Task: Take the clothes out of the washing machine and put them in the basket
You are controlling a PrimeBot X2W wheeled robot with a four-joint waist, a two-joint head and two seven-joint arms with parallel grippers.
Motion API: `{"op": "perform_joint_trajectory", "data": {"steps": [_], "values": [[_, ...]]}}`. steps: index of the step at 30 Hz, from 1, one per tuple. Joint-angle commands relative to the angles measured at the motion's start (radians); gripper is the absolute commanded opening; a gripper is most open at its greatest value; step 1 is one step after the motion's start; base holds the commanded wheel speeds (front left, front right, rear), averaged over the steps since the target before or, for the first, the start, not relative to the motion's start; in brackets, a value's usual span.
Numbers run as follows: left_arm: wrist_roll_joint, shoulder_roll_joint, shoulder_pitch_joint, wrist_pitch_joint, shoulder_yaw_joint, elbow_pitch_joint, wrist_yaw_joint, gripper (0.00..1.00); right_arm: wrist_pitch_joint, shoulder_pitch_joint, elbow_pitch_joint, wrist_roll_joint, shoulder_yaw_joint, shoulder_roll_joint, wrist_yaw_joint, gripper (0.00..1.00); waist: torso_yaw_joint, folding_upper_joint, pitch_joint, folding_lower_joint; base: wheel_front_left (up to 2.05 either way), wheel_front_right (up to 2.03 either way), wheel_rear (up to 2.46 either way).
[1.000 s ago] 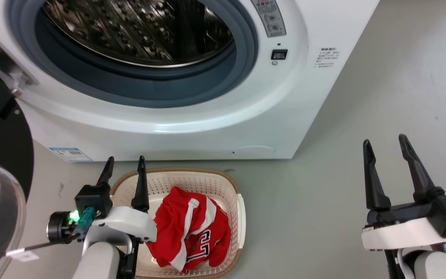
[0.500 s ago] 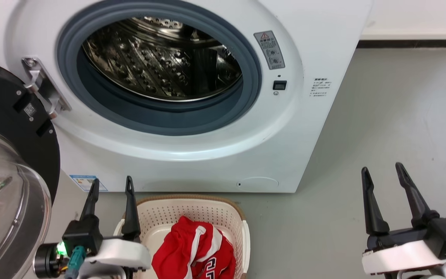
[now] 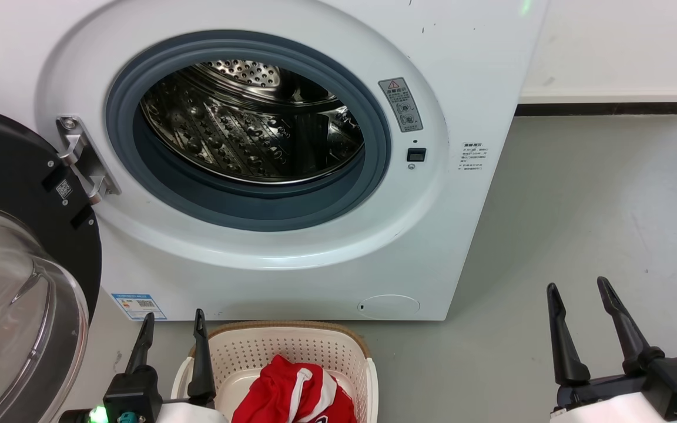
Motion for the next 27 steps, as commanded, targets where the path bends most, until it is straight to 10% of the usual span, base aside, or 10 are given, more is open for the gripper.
{"op": "perform_joint_trajectory", "data": {"steps": [1,14,15,27], "values": [[0.000,-0.002,0.010,-0.002,0.002,-0.007,0.002,1.00,-0.002,0.010,-0.003,0.005,0.002,0.001,-0.001,1.00,0.000,-0.0001,-0.002,0.0001,0.00,0.00,0.00],[-0.011,-0.002,0.013,-0.002,0.003,-0.002,-0.001,1.00,-0.002,0.019,0.000,0.007,0.004,0.001,-0.001,1.00,-0.004,-0.0001,-0.008,0.0001,0.00,0.00,0.00],[-0.010,-0.002,0.013,-0.002,0.005,-0.003,0.000,0.00,-0.002,0.019,0.001,0.007,0.004,0.001,-0.001,0.00,-0.004,-0.0001,-0.008,0.0001,0.00,0.00,0.00],[-0.169,-0.001,-0.009,0.047,0.014,0.053,-0.021,0.00,0.030,-0.001,0.058,0.181,0.009,-0.010,0.000,0.00,-0.003,-0.0001,-0.009,0.0001,0.00,0.00,0.00]]}}
